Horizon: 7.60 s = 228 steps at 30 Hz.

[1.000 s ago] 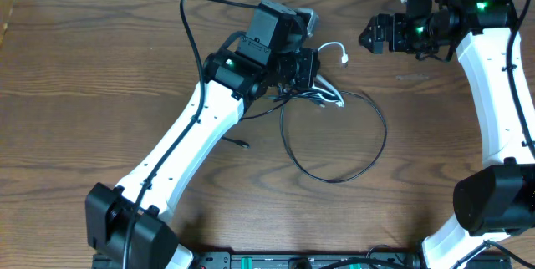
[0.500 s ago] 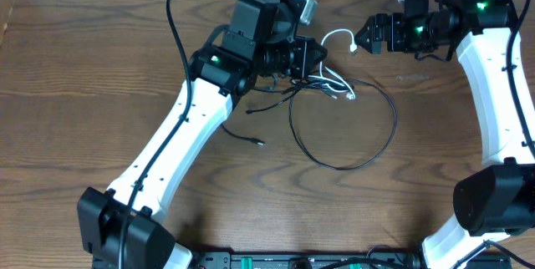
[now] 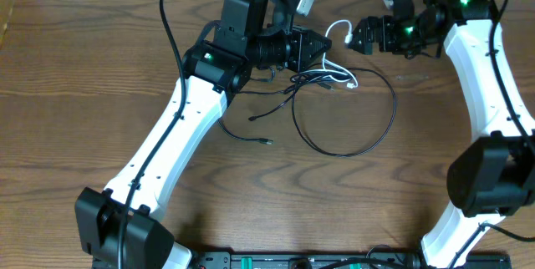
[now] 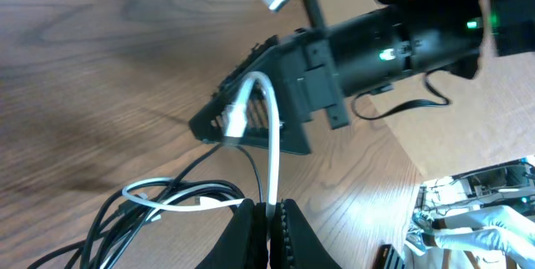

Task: Untangle cables

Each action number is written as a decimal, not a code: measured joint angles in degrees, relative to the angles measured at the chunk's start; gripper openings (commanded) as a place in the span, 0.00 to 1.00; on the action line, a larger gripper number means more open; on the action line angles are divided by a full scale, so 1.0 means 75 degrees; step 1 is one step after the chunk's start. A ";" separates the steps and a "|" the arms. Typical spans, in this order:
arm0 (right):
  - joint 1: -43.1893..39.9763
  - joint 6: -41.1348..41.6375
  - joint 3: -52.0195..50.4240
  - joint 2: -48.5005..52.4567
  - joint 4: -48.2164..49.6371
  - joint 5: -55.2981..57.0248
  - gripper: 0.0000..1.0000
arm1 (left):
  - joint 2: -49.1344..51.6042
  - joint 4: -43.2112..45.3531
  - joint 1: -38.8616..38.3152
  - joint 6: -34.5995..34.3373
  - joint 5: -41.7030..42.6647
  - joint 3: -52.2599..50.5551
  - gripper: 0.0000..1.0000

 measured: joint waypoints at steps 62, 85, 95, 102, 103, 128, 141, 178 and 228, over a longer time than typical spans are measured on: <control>0.0842 -0.4135 -0.0009 0.0111 -0.1227 -0.1052 0.93 | 0.0000 -0.0289 0.0020 -0.4293 -0.1979 0.0000 0.07; 0.1049 -0.6137 -0.0379 0.0163 -0.1215 -0.1504 0.01 | -0.0341 -0.0373 0.0493 -0.4258 -0.1950 0.0000 0.25; 0.1049 -0.5875 -0.0388 0.0169 -0.1597 -0.1958 0.01 | -0.0344 -0.1848 0.0676 -0.2838 -0.2763 0.0000 0.89; 0.1058 -0.5799 -0.0391 0.0169 -0.2057 -0.2066 0.01 | -0.0332 -0.2104 0.0676 -0.1253 -0.3075 0.0000 0.89; 0.1070 -0.5829 -0.0393 0.0169 -0.2142 -0.2075 0.01 | -0.0318 -0.2104 0.0676 -0.1072 -0.3101 0.0000 0.89; 0.1128 -0.7093 -0.0396 0.0172 -0.3220 -0.2346 0.01 | 0.0434 -0.3025 0.1142 0.3870 -0.1134 0.0000 0.82; 0.1128 -0.7740 -0.0396 0.0172 -0.3780 -0.2614 0.01 | 0.0947 -0.2871 0.1154 0.4150 -0.0822 0.0000 0.80; 0.1000 -0.7816 -0.0402 0.0175 -0.3856 -0.2967 0.01 | 0.1894 -0.1361 0.0478 0.3200 -0.0562 -0.0414 0.11; 0.1504 0.1883 -0.0408 0.0312 0.2072 -0.1539 0.51 | -0.0009 -0.1536 0.1553 -0.0268 -0.0723 -0.0428 0.08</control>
